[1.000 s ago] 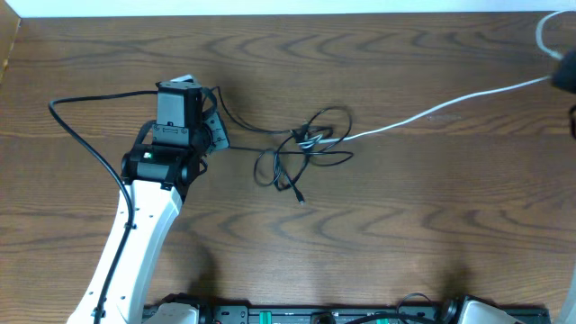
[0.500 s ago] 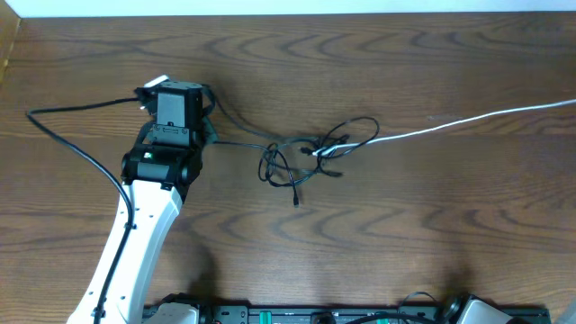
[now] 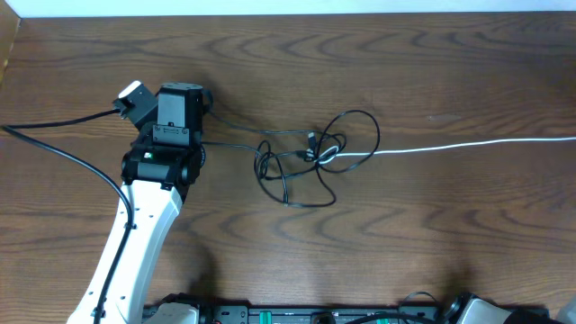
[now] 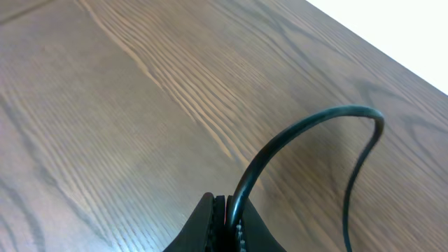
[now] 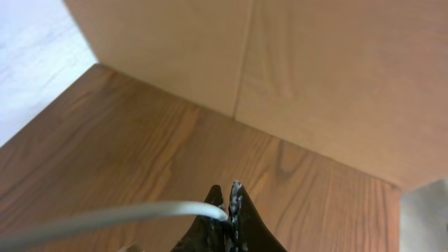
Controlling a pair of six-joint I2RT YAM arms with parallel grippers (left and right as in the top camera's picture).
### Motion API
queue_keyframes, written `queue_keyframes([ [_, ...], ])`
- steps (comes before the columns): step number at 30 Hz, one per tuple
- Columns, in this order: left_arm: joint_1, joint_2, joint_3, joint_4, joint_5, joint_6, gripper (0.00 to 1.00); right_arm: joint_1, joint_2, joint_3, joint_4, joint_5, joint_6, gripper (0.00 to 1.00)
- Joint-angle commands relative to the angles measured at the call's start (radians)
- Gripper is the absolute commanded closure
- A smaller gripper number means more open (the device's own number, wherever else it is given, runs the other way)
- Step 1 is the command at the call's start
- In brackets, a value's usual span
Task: Untangle cables
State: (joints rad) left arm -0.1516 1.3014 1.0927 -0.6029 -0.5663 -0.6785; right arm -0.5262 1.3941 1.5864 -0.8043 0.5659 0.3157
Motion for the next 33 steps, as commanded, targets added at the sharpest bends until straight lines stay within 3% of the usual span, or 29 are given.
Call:
queue_keyframes([
  [1, 0.006, -0.001, 0.013, -0.007, -0.127, -0.019, 0.93, -0.019, 0.000, 0.022, 0.000, 0.109, 0.032, 0.99],
  [4, 0.027, 0.000, 0.013, -0.010, -0.226, -0.019, 0.93, -0.044, 0.003, 0.022, 0.002, 0.159, 0.032, 0.99],
  [8, 0.086, 0.000, 0.013, 0.002, -0.179, -0.020, 0.92, -0.084, 0.005, 0.022, -0.002, 0.061, 0.050, 0.99],
  [11, 0.098, 0.000, 0.013, 0.035, 0.106, -0.011, 0.92, -0.084, 0.005, 0.022, 0.020, -0.204, 0.042, 0.99],
  [15, 0.053, 0.014, 0.013, 0.166, 0.684, 0.193, 0.92, -0.059, 0.007, 0.022, 0.072, -0.769, -0.150, 0.99],
  [18, 0.000, 0.024, 0.013, 0.192, 0.876, 0.331, 0.92, -0.021, 0.007, 0.022, 0.047, -1.022, -0.299, 0.99],
  [21, -0.043, 0.025, 0.013, 0.114, 0.816, 0.424, 0.74, 0.018, 0.008, 0.022, -0.047, -1.041, -0.404, 0.99],
  [22, -0.046, 0.025, 0.013, 0.087, 0.779, 0.423, 0.64, 0.026, 0.009, 0.022, -0.071, -1.032, -0.425, 0.99],
  [24, -0.046, 0.025, 0.013, 0.049, 0.756, 0.423, 0.31, 0.042, 0.013, 0.021, -0.121, -1.009, -0.438, 0.99],
  [26, -0.047, 0.025, 0.013, 0.021, 0.781, 0.423, 0.15, 0.055, 0.018, 0.021, -0.167, -1.010, -0.454, 0.99],
  [28, -0.054, 0.025, 0.013, -0.002, 0.881, 0.429, 0.09, 0.073, 0.022, 0.021, -0.214, -1.013, -0.478, 0.99],
  [31, -0.080, 0.025, 0.013, -0.009, 1.022, 0.477, 0.08, 0.108, 0.033, 0.021, -0.278, -1.017, -0.526, 0.94],
  [33, -0.111, 0.029, 0.013, -0.001, 1.054, 0.476, 0.08, 0.127, 0.043, 0.021, -0.286, -1.005, -0.534, 0.66],
])
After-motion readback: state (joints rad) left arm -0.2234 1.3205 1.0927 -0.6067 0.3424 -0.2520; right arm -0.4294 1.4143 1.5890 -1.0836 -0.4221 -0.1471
